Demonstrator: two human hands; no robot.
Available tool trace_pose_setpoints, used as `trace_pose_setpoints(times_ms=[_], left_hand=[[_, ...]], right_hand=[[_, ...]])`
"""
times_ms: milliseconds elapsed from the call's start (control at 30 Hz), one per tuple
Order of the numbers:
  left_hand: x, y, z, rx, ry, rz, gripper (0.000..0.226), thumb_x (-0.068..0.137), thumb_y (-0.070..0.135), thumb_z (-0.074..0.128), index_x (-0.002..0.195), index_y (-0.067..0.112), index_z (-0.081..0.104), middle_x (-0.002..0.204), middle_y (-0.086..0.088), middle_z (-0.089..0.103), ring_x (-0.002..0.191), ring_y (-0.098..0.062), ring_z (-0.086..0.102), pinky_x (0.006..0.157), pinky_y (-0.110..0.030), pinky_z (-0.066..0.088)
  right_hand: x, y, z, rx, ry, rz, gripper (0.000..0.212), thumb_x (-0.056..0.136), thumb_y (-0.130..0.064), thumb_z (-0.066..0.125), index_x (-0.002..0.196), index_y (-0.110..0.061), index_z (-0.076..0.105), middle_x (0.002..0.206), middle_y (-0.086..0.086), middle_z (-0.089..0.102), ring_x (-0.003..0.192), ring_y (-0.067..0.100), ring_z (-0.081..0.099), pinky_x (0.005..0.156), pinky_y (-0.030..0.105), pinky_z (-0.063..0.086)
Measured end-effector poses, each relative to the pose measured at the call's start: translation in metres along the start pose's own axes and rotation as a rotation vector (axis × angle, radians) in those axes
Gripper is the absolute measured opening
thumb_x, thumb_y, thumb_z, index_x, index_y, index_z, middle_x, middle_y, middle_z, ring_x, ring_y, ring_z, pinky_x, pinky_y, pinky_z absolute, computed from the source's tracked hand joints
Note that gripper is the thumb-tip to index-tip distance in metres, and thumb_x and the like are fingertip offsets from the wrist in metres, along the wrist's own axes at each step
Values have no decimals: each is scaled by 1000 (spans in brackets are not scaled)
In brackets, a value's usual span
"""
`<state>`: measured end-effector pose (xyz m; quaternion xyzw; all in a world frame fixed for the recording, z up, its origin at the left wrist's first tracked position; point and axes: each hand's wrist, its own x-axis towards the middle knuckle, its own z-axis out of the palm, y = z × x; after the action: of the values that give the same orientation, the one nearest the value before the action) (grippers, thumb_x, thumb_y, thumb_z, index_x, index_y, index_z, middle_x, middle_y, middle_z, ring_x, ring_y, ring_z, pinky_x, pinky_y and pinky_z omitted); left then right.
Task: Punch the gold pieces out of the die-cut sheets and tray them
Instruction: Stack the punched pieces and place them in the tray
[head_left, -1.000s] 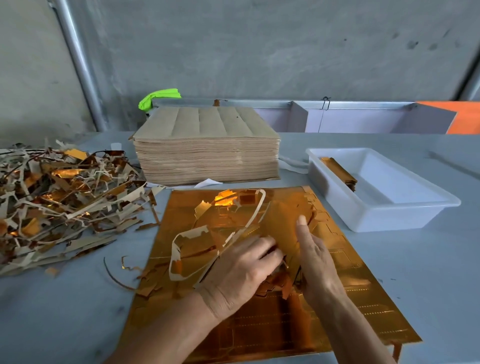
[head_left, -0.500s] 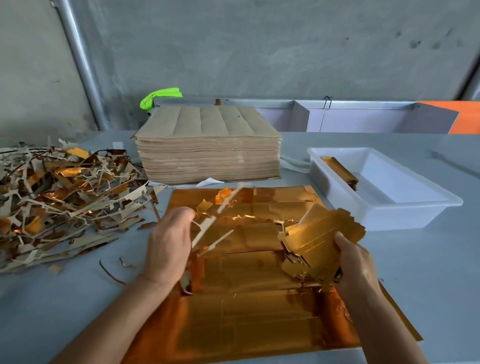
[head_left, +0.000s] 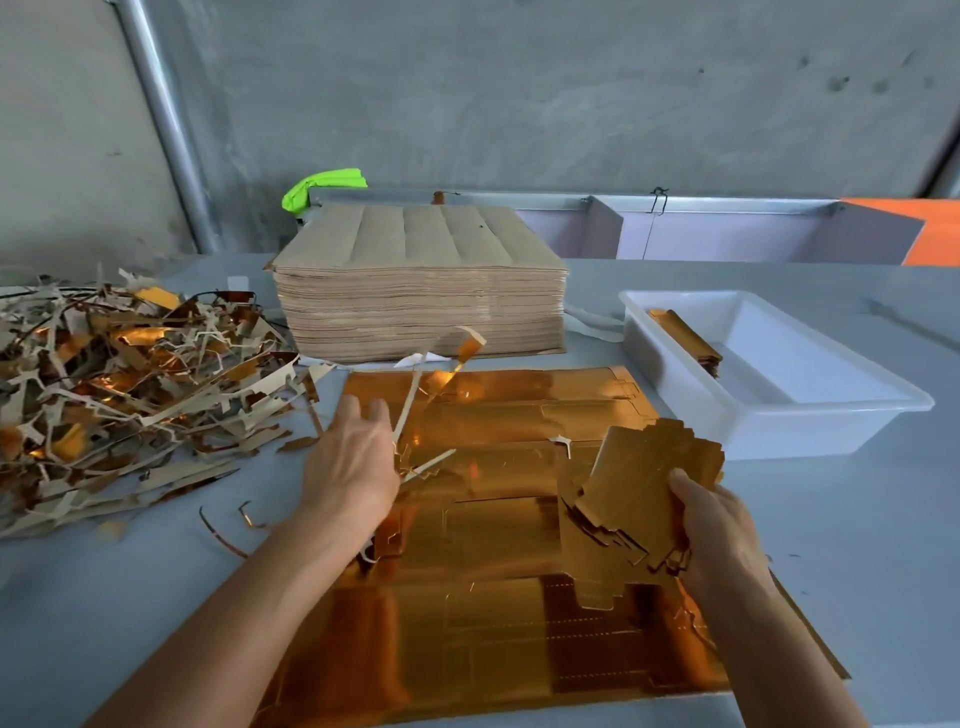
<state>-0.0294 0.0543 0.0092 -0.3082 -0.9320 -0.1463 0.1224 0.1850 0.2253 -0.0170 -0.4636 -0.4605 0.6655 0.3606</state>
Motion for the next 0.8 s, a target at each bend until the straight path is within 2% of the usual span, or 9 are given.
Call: trace_pose_setpoints(times_ms=[100,167,233,300,333,433,533,633,800], left_hand=[[-9,24,-13,-144,181,278,40,90,8,57,129,6,50,122,-11,53,59,-7,49,49,-16,46],[-13,40,-12,-300,121,468,42,94,19,52,135,12,48,130,-6,53,92,-13,59,78,-23,53],[-17,54,-8,-538,-261,422,55,96,43,43,145,21,34,144,1,43,124,-11,46,99,-21,38],[-21,65,-5,-794,-647,294,79,81,67,39,147,25,28,138,7,45,114,-2,49,88,-14,41],[-25,68,-6,-817,-732,271,86,71,73,41,144,27,33,129,11,50,104,1,53,79,-11,44],[-35,74,0,-786,-564,207,62,67,74,56,107,27,54,101,10,59,88,-3,57,70,-21,50],[-39,73,5,-864,-448,105,18,85,41,65,82,25,58,77,8,59,65,1,55,56,-16,43],[-40,72,6,-1069,-532,-12,11,90,15,63,78,16,63,67,3,60,48,2,51,48,-15,42],[-42,83,6,-1200,-386,-40,9,89,8,62,82,13,65,70,1,61,48,1,54,47,-13,44]], right_hand=[[2,3,1,-13,-37,-4,21,96,-37,50,112,-23,45,88,0,63,74,22,63,46,33,46],[1,5,0,-20,-85,-14,24,95,-40,51,112,-23,49,92,4,67,76,26,68,45,32,50],[0,6,-1,-22,-128,-34,26,92,-43,54,110,-25,53,92,5,70,76,27,71,48,32,54],[0,8,-2,-13,-162,-52,27,89,-45,56,107,-25,54,84,4,73,73,26,73,49,32,55],[-1,8,-2,0,-177,-58,25,89,-45,56,105,-26,54,79,2,74,71,25,73,49,31,55],[-1,6,-1,41,-202,-74,17,91,-43,55,101,-29,53,71,-2,73,68,24,72,47,28,53],[-2,4,-3,73,-231,-87,15,90,-40,56,101,-30,53,73,-3,73,70,24,73,49,30,55],[-5,7,-3,55,-300,-75,12,89,-37,60,99,-36,53,76,-6,73,73,21,72,52,34,56],[-18,15,4,-42,-461,-103,25,81,-30,64,105,-29,57,86,-4,74,79,19,72,54,28,56]])
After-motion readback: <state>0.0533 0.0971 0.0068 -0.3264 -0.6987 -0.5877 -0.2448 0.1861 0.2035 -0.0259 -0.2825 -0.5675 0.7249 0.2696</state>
